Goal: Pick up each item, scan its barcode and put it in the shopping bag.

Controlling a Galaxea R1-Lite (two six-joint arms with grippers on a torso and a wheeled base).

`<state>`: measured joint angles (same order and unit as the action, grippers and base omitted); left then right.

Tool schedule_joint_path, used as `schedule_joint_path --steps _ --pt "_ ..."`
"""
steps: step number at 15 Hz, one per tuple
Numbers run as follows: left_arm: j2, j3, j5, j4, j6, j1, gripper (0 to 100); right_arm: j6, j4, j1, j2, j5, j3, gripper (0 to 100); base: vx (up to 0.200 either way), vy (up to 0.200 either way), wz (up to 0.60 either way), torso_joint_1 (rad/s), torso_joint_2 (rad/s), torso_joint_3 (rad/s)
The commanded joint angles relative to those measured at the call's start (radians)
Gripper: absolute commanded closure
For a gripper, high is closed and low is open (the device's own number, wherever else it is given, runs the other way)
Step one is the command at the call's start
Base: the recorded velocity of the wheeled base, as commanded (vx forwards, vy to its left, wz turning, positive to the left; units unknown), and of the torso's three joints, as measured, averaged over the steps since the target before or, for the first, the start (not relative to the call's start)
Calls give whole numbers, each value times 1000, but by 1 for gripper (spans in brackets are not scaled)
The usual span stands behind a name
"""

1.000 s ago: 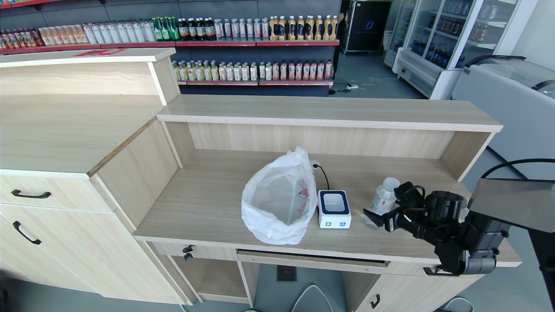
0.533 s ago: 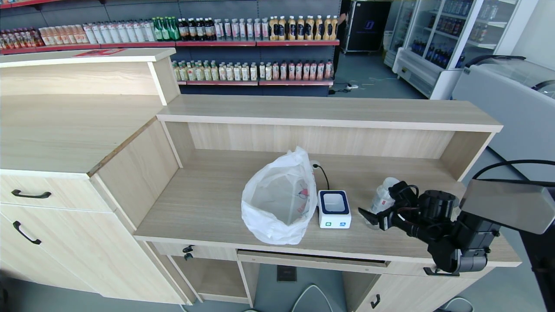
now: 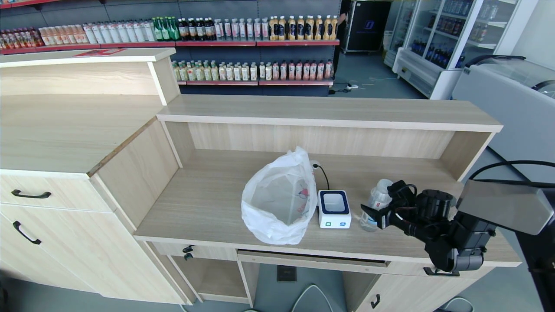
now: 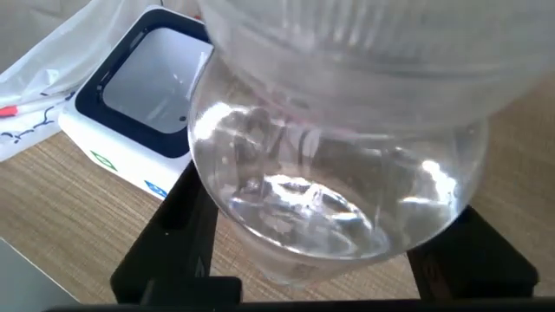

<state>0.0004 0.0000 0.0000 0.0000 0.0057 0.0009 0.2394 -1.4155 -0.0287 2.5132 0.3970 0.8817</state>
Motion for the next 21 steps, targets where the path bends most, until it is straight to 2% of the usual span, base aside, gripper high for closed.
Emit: schedule_joint_path --steps 1,7,8,11,14,15,16,21 --pt "0 0 0 0 0 1 0 0 -2 3 -1 0 0 100 0 0 0 0 0 0" --pt "0 0 0 0 0 1 0 -18 10 23 -82 -43 -13 100 0 0 0 0 0 0" --pt "0 0 0 0 0 1 0 -71 41 27 -145 -41 -24 100 0 0 0 0 0 0" --pt "0 0 0 0 0 1 0 -253 288 35 -436 -15 -50 100 0 0 0 0 0 0" --pt "0 0 0 0 0 1 0 -423 509 49 -705 114 -55 100 0 0 0 0 0 0" --pt "0 0 0 0 0 1 0 -439 535 50 -735 137 -53 100 0 0 0 0 0 0" --pt "0 0 0 0 0 1 0 -499 607 52 -838 217 -63 100 0 0 0 0 0 0" --pt "0 0 0 0 0 1 0 -647 641 46 -1039 503 -125 100 0 0 0 0 0 0"
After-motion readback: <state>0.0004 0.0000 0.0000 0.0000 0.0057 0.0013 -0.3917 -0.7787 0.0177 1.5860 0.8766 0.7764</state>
